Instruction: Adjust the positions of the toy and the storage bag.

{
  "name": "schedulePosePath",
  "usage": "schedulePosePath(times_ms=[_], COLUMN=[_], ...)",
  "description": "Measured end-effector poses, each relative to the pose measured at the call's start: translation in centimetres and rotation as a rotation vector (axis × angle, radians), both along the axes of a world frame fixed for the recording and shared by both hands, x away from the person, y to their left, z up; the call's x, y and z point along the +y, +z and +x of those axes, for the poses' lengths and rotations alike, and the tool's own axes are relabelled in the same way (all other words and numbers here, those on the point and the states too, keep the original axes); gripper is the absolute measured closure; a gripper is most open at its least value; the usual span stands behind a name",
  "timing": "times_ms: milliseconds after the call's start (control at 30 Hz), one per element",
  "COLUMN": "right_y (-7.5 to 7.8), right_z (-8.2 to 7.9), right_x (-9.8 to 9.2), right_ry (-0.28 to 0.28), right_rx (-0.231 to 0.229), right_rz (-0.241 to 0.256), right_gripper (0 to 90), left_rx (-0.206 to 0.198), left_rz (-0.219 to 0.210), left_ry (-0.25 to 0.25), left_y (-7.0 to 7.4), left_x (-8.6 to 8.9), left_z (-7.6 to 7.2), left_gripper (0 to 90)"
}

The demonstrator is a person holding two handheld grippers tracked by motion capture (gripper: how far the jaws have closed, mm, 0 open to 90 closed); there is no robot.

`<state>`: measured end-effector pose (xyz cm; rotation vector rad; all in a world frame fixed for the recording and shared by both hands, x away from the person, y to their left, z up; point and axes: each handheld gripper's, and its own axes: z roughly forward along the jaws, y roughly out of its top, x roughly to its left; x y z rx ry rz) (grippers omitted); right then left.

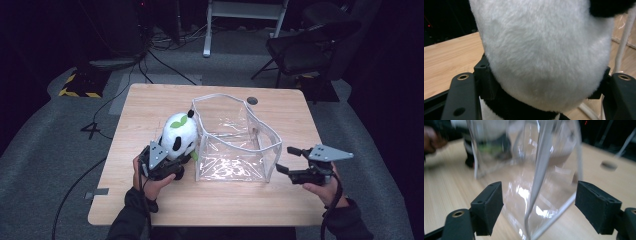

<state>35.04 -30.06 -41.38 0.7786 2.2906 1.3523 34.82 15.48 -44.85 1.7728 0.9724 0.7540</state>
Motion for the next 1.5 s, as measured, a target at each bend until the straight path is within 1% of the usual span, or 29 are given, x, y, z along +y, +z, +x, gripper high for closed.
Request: schedulePosePath(times_ms=[33, 100, 167, 200, 233, 267, 333, 367, 467, 500, 533, 567, 633, 667, 700, 767, 800, 867, 900, 933, 1000, 1067, 1133, 1167, 1233, 1300, 1367, 1400, 1500], right_y=[-0.9, -2.6, -4.2, -4.9, -5.6, -6.5, -6.8, -7.1, -7.6, -7.7, -7.7, -7.7, -7.7, -7.6, -7.6, -7.5, -7.5, -7.7, -7.7, -7.7, -7.7, -7.6, -7.6, -7.6, -7.7, -7.9, -8.1, -8.5, -8.9], right_z=[0.1, 0.3, 0.6, 0.8, 0.9, 1.1, 1.3, 1.4, 1.8, 2.1, 2.4, 2.7, 2.9, 3.6, 3.6, 4.7, 4.7, 5.5, 5.5, 5.5, 5.3, 5.0, 4.8, 4.8, 4.8, 4.7, 4.6, 4.5, 4.5], right_x=[0.2, 0.4, 0.8, 1.1, 1.4, 1.7, 1.7, 1.6, 1.1, 0.6, 0.4, 0.2, 0.1, 0.0, 0.0, -0.3, -0.3, -1.0, -1.0, -1.8, -2.2, -3.3, -4.5, -5.0, -5.7, -5.9, -5.8, -5.8, -5.7], right_ry=[-0.007, 0.003, -0.004, 0.006, 0.008, -0.02, -0.022, -0.036, -0.064, -0.096, -0.104, -0.114, -0.126, -0.153, -0.153, -0.171, -0.171, -0.183, -0.183, -0.169, -0.174, -0.191, -0.222, -0.227, -0.238, -0.242, -0.233, -0.226, -0.231], right_rx=[0.009, 0.047, 0.062, 0.073, 0.074, 0.064, 0.071, 0.072, 0.077, 0.077, 0.087, 0.09, 0.088, 0.082, 0.082, 0.087, 0.087, 0.09, 0.09, 0.112, 0.112, 0.113, 0.132, 0.142, 0.156, 0.151, 0.161, 0.178, 0.185], right_rz=[-0.022, -0.03, -0.058, -0.07, -0.097, -0.12, -0.111, -0.119, -0.107, -0.107, -0.095, -0.089, -0.085, -0.09, -0.09, -0.077, -0.077, -0.075, -0.075, -0.046, -0.051, -0.067, -0.085, -0.083, -0.074, -0.084, -0.113, -0.138, -0.162], right_gripper=[21.8, 21.8, 21.8, 21.9, 23.0, 24.5, 25.0, 25.9, 27.4, 28.1, 27.9, 28.2, 29.4, 30.4, 30.4, 31.4, 31.4, 29.2, 29.2, 26.6, 26.5, 25.4, 23.7, 21.3, 21.1, 22.1, 21.7, 23.0, 23.1], left_rx=[-0.002, -0.005, -0.004, -0.006, -0.007, -0.009, -0.008, -0.008, -0.007, -0.008, -0.008, -0.009, -0.009, -0.004, -0.004, 0.0, 0.007, 0.013, 0.013, 0.015, 0.016, 0.016, 0.023, 0.023, 0.025, 0.028, 0.03, 0.031, 0.033], left_rz=[-0.001, 0.006, -0.001, -0.01, -0.011, -0.015, -0.016, -0.02, -0.014, -0.02, -0.02, -0.012, -0.004, 0.006, 0.006, 0.016, 0.015, 0.018, 0.018, 0.015, 0.01, 0.006, 0.003, 0.004, 0.002, -0.005, -0.01, -0.01, -0.01], left_ry=[0.003, 0.005, 0.007, 0.01, 0.007, 0.005, 0.006, 0.001, -0.014, -0.016, -0.016, -0.025, -0.031, -0.037, -0.037, -0.038, -0.035, -0.035, -0.035, -0.034, -0.031, -0.032, -0.039, -0.042, -0.047, -0.051, -0.052, -0.053, -0.055], left_y=[-0.1, -0.1, -0.1, -0.2, -0.2, -0.3, -0.3, -0.3, -0.3, -0.3, -0.3, -0.2, -0.2, 0.0, 0.0, 0.1, 0.2, 0.4, 0.4, 0.5, 0.5, 0.6, 0.8, 0.8, 0.9, 0.9, 0.9, 0.9, 0.9], left_x=[-0.4, -1.0, -1.3, -1.5, -1.7, -2.1, -2.4, -2.7, -3.6, -4.4, -4.4, -5.3, -5.7, -6.4, -6.4, -6.9, -7.1, -7.3, -7.3, -7.3, -7.2, -6.9, -6.7, -6.6, -6.5, -6.3, -6.2, -6.2, -6.1], left_z=[0.1, 0.4, 0.7, 0.8, 1.0, 1.3, 1.5, 1.7, 2.5, 3.2, 3.2, 4.0, 4.4, 5.3, 5.3, 6.1, 6.5, 7.2, 7.2, 7.3, 7.4, 7.5, 7.6, 7.7, 7.8, 7.8, 7.9, 8.0, 8.1], left_gripper=[30.0, 30.2, 30.2, 30.3, 30.3, 30.4, 30.4, 30.4, 30.6, 30.7, 30.7, 30.7, 30.8, 30.9, 31.1, 31.3, 31.3, 32.2, 32.6, 33.2, 33.7, 34.9, 36.3, 37.1, 38.2, 38.6, 38.8, 38.7, 38.7])
